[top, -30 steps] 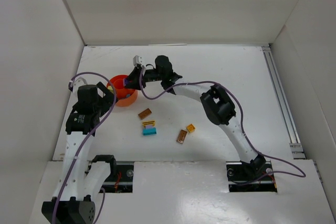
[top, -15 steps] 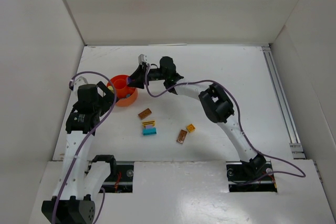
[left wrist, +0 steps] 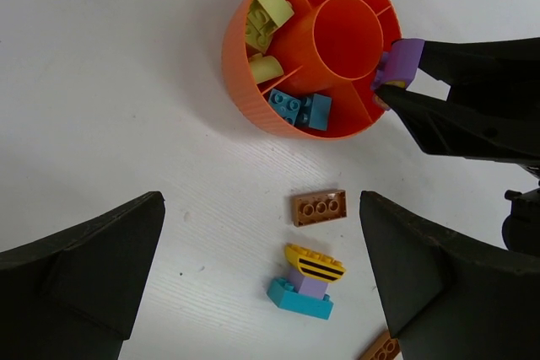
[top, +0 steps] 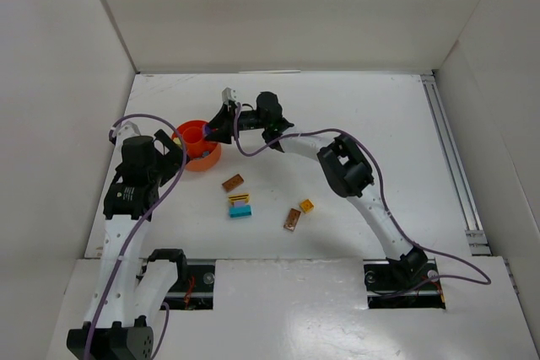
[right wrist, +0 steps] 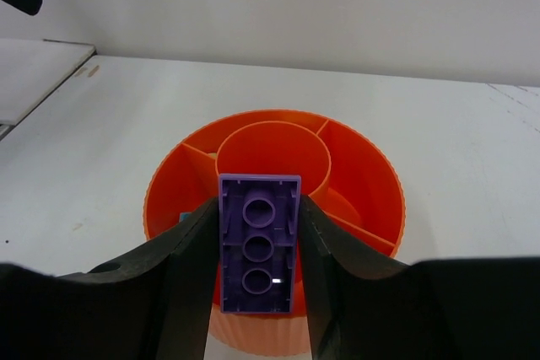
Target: Sort the legos into containers by color
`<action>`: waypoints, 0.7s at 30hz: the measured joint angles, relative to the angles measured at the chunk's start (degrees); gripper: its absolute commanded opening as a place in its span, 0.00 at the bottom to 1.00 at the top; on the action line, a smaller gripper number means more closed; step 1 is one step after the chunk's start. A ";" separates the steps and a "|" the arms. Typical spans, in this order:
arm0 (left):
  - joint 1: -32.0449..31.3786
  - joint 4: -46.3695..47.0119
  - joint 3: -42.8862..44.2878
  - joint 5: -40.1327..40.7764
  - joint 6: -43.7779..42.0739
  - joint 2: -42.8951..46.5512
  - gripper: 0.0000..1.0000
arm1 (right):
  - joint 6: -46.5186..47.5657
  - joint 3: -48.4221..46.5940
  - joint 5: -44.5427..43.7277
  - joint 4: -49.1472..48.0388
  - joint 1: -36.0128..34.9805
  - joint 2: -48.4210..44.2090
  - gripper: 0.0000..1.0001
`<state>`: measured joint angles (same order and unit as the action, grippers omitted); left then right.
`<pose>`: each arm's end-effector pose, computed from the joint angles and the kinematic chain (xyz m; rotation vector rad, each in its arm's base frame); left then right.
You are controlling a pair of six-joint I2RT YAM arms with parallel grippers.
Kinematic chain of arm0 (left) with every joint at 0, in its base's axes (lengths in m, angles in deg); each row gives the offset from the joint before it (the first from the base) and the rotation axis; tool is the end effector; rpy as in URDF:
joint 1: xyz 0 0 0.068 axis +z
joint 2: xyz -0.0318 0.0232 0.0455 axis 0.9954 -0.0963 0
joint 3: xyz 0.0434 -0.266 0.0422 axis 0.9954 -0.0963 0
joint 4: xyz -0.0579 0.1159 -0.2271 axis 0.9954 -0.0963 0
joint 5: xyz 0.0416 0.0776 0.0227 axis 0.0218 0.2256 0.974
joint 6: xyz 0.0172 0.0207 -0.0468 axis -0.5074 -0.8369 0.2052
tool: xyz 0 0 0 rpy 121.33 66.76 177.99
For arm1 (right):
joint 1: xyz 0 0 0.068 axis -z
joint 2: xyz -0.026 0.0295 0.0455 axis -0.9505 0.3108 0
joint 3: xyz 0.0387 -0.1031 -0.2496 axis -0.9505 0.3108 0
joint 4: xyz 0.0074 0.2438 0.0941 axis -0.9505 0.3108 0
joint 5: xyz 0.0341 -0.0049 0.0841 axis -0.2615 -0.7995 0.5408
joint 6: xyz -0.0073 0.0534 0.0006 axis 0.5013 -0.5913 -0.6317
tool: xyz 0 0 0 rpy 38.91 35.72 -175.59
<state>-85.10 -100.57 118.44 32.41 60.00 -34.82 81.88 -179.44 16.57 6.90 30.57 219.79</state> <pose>0.1628 0.0027 0.3260 -0.6800 1.9860 -0.2347 0.4131 0.4032 0.1866 -1.2792 1.0158 1.3330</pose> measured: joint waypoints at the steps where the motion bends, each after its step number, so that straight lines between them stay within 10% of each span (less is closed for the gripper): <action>1: 0.00 0.00 0.00 -0.04 -0.13 0.00 1.00 | -0.04 -0.09 0.13 -0.17 -0.02 0.09 0.48; 16: 0.00 -0.09 0.00 -1.66 -1.07 0.39 1.00 | -0.90 -0.31 1.79 -2.03 -0.35 0.15 0.65; 21: -0.02 -0.07 0.00 -2.29 -1.40 0.39 1.00 | -1.42 -0.31 2.36 -2.43 -0.35 0.15 0.43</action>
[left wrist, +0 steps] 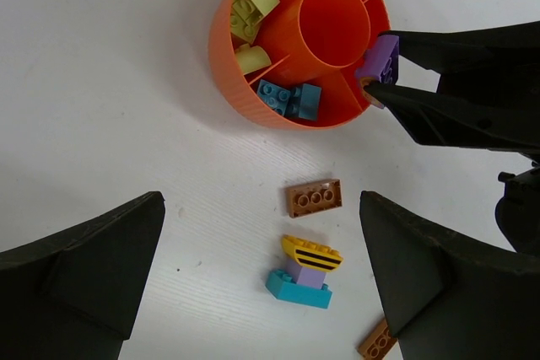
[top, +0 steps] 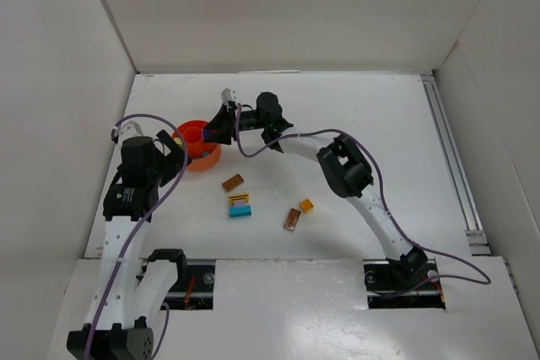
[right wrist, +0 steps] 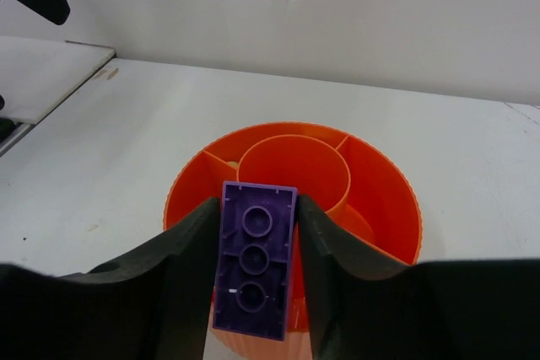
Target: Sort the legos into containers by color
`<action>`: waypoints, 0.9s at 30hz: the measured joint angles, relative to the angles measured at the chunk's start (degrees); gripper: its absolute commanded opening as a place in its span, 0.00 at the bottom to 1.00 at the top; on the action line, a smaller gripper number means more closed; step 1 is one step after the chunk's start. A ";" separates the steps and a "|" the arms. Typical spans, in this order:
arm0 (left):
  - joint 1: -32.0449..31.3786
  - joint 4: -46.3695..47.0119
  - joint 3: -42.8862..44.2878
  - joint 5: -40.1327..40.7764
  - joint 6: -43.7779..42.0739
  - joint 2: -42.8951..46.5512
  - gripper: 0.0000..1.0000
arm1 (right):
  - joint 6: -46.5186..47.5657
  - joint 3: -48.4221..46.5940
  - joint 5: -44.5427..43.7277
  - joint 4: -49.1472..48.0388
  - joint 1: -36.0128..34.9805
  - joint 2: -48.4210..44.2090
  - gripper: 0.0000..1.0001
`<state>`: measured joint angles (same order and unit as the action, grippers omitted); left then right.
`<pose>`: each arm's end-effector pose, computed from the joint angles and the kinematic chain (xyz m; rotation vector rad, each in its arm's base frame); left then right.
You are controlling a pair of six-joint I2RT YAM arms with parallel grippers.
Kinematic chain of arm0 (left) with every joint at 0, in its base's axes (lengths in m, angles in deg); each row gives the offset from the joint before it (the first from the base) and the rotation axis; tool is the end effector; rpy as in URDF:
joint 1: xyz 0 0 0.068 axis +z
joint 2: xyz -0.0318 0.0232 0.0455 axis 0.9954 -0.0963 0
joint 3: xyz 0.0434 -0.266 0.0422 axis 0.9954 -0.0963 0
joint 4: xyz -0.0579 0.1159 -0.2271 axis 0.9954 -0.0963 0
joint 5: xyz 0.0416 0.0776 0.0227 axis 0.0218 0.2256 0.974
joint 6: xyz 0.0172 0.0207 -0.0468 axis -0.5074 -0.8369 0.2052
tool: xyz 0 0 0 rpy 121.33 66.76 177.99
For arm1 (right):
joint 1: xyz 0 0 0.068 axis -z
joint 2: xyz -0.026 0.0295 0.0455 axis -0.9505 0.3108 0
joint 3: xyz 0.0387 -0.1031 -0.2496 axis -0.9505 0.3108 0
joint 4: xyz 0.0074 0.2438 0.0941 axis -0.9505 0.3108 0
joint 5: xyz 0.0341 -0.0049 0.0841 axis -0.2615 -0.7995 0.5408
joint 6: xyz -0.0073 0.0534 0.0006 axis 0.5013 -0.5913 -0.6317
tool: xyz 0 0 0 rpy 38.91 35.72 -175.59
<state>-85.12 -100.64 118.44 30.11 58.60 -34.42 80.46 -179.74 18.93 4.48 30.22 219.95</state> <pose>0.1613 0.0012 0.3268 -0.6321 2.0006 -0.2630 0.4090 0.4053 0.1904 -1.3053 0.9651 1.3654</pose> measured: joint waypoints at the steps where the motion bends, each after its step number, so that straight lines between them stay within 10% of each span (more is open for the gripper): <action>1: 0.00 -0.02 0.00 -0.07 -0.02 0.04 1.00 | -0.07 0.00 0.04 0.00 0.00 0.00 0.41; 27: 0.02 0.07 0.07 -1.81 -1.11 0.61 1.00 | -5.09 -7.58 -6.69 -3.39 0.00 1.09 0.34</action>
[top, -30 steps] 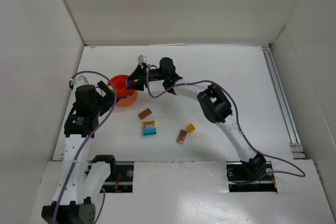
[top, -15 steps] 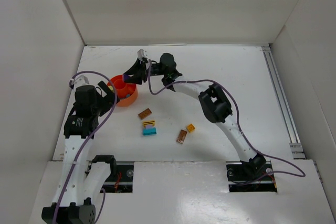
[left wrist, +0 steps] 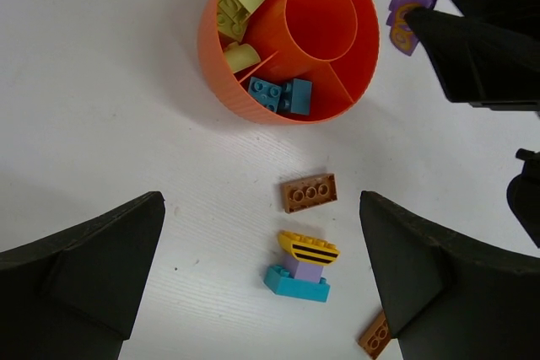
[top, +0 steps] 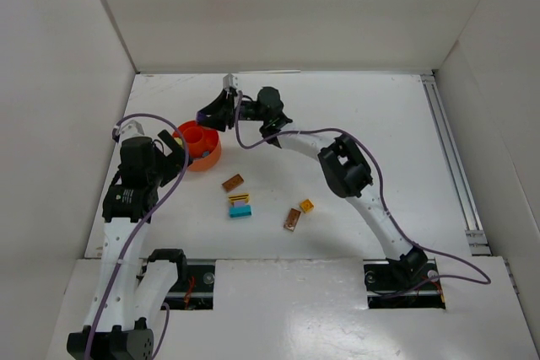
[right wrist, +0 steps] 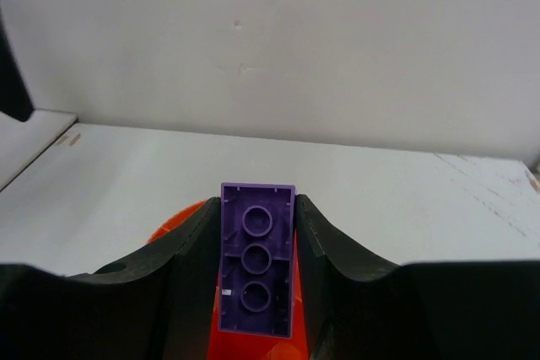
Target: Sort the legos into containers by color
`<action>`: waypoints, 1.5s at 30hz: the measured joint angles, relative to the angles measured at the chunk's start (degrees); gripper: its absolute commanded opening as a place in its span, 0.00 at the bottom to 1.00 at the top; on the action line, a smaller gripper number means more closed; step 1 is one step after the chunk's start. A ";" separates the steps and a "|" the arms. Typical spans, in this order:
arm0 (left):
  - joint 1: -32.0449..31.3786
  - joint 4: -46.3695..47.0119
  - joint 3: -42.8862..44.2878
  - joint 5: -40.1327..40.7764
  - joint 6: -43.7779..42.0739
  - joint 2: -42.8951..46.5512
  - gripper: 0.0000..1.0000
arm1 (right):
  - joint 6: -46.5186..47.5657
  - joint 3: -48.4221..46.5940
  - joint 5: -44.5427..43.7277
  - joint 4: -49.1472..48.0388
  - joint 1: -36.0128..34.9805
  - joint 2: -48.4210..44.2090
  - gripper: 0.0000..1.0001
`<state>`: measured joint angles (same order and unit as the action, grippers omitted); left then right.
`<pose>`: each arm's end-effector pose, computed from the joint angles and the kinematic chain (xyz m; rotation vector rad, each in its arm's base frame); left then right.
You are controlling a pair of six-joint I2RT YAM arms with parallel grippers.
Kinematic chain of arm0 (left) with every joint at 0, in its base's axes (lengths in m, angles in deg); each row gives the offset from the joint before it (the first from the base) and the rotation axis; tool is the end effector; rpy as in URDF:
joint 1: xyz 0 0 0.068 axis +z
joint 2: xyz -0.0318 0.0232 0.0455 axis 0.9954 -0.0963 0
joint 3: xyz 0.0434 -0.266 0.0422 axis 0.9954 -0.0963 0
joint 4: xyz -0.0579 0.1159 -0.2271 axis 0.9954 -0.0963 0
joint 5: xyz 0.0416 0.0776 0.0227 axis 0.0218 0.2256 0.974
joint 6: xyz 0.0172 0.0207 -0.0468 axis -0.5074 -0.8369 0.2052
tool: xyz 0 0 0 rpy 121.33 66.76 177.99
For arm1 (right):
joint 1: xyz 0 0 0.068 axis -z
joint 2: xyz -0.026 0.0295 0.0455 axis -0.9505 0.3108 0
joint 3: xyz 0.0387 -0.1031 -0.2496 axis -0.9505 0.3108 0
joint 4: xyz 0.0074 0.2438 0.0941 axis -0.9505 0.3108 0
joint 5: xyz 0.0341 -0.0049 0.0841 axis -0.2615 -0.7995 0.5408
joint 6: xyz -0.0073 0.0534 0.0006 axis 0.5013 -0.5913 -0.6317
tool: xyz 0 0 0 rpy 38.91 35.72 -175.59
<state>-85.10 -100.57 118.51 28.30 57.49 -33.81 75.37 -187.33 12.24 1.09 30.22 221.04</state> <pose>0.1591 0.0002 0.3288 -0.5923 2.0024 -0.2869 0.4168 0.4092 0.2301 -1.1608 0.9031 1.3157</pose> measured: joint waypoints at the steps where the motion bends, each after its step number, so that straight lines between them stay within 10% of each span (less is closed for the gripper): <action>1: 0.00 0.02 0.04 0.02 0.00 -0.02 1.00 | -0.11 1.18 -1.25 -0.02 0.00 -0.11 0.35; 9: 0.00 0.22 0.70 0.09 -0.02 -0.42 1.00 | -0.90 11.50 -12.90 2.23 -0.02 -1.95 0.37; 45: 0.00 0.79 0.90 -0.24 -0.17 -0.44 1.00 | -4.83 5.25 -46.71 40.11 -5.33 -9.44 0.42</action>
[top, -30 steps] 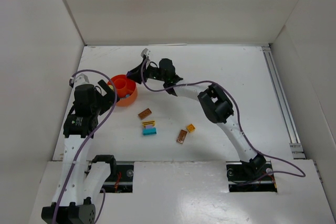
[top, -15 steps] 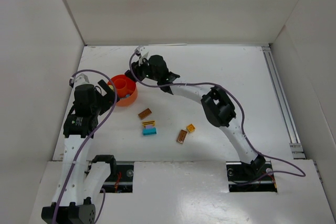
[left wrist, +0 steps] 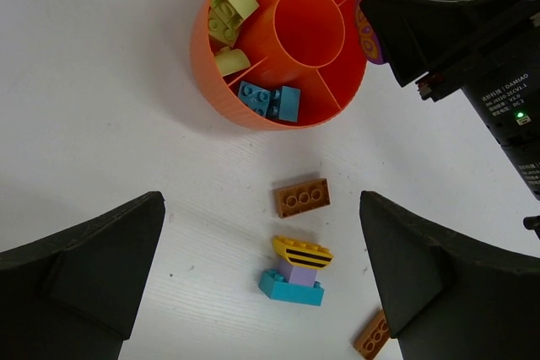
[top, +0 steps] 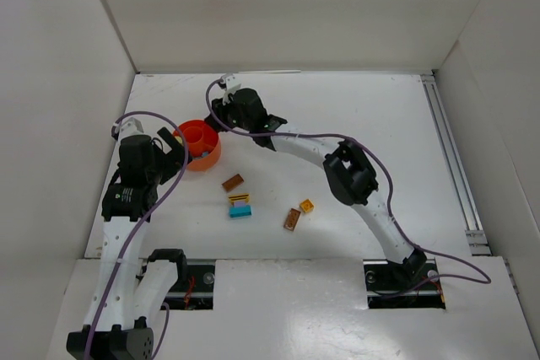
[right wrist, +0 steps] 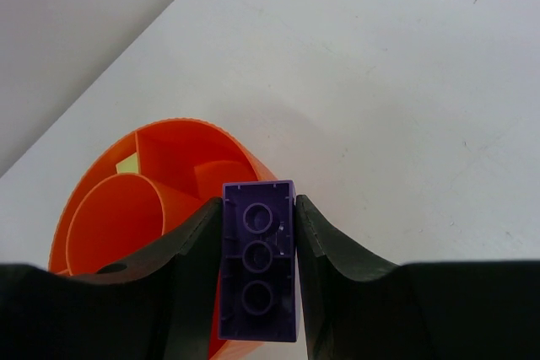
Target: Sort the legos into containers by color
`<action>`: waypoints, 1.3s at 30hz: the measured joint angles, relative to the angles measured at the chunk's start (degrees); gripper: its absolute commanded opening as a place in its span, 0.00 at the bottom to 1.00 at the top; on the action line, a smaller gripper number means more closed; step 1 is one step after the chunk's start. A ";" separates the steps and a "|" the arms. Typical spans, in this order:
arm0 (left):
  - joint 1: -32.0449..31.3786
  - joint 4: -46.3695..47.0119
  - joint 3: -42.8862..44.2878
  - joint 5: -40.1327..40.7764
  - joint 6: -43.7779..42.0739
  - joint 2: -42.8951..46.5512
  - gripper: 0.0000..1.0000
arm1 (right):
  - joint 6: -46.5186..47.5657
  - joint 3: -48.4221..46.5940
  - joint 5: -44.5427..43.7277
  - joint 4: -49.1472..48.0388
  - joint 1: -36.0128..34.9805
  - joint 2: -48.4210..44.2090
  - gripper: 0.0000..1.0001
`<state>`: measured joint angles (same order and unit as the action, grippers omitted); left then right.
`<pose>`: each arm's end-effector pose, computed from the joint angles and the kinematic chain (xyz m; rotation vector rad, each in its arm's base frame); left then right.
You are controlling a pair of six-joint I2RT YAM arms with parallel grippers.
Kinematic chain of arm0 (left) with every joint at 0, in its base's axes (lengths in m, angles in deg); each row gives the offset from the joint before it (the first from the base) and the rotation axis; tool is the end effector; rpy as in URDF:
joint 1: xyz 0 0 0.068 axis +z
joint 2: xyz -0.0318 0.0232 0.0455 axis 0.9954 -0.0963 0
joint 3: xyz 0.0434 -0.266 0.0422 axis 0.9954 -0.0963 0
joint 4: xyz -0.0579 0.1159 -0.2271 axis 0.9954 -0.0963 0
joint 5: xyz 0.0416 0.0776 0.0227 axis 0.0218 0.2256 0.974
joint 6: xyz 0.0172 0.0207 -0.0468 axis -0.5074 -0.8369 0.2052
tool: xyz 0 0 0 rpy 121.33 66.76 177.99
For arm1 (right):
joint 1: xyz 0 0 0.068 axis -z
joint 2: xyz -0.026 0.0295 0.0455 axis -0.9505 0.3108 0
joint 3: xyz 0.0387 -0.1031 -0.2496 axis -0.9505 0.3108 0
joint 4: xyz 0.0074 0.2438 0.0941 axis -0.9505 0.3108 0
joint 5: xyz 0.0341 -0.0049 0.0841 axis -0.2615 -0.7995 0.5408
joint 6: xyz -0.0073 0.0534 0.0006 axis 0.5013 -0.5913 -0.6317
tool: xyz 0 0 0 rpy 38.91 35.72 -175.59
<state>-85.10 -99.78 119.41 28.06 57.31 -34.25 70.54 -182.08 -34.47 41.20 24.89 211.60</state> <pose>0.1610 0.0000 0.3343 -0.5815 1.9834 -0.2947 0.3927 0.4272 0.2222 -0.5868 1.8030 0.8811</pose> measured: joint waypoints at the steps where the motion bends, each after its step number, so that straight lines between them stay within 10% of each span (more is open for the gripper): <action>1: 0.00 0.07 0.00 -0.09 0.00 -0.07 1.00 | -0.31 -0.04 -0.22 0.33 -0.09 0.00 0.42; 39: 0.00 2.56 -0.04 -2.93 -1.07 -0.63 1.00 | -7.72 -6.43 -3.48 7.98 -2.32 1.22 0.47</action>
<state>-85.10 -97.23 119.36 25.13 56.24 -34.88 62.82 -188.51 -37.94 49.18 22.57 212.82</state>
